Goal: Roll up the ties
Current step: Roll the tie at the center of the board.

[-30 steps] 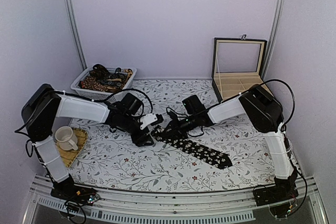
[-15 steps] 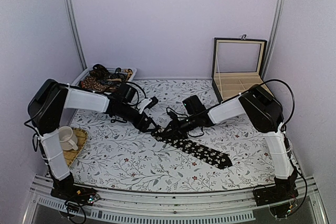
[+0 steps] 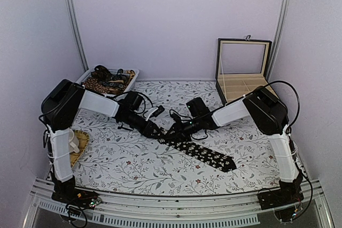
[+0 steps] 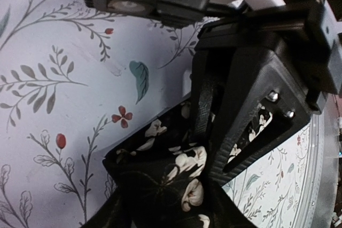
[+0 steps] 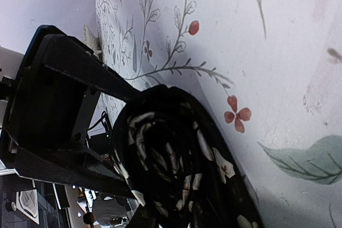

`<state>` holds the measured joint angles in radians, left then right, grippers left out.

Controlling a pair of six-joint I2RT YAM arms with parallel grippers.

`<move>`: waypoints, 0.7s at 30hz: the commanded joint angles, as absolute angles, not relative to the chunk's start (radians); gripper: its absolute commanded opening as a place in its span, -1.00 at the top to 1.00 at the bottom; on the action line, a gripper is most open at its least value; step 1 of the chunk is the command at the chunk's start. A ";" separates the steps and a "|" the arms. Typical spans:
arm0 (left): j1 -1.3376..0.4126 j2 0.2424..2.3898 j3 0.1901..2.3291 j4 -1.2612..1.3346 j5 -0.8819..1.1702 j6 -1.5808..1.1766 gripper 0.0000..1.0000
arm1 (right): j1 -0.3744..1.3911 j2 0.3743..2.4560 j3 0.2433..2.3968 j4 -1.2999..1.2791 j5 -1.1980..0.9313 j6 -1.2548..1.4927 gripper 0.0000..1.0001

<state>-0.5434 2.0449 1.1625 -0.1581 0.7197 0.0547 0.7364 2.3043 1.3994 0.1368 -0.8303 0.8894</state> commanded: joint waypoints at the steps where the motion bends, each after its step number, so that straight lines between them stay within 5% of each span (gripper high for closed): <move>1: -0.543 2.086 1.144 -0.196 0.748 0.045 0.29 | 0.716 2.399 1.348 0.007 -0.711 0.890 0.63; 6: -0.540 2.106 1.157 -0.191 0.737 0.011 0.67 | 0.713 2.388 1.340 0.008 -0.711 0.890 0.62; 10: -0.534 2.102 1.169 -0.197 0.704 -0.026 0.94 | 0.709 2.304 1.304 0.001 -0.697 0.872 0.28; 15: -0.522 2.054 1.156 -0.191 0.629 -0.080 1.00 | 0.697 2.103 1.223 -0.072 -0.611 0.779 0.07; 21: -0.515 2.032 1.125 -0.121 0.591 -0.192 1.00 | 0.694 1.972 1.156 -0.183 -0.466 0.649 0.03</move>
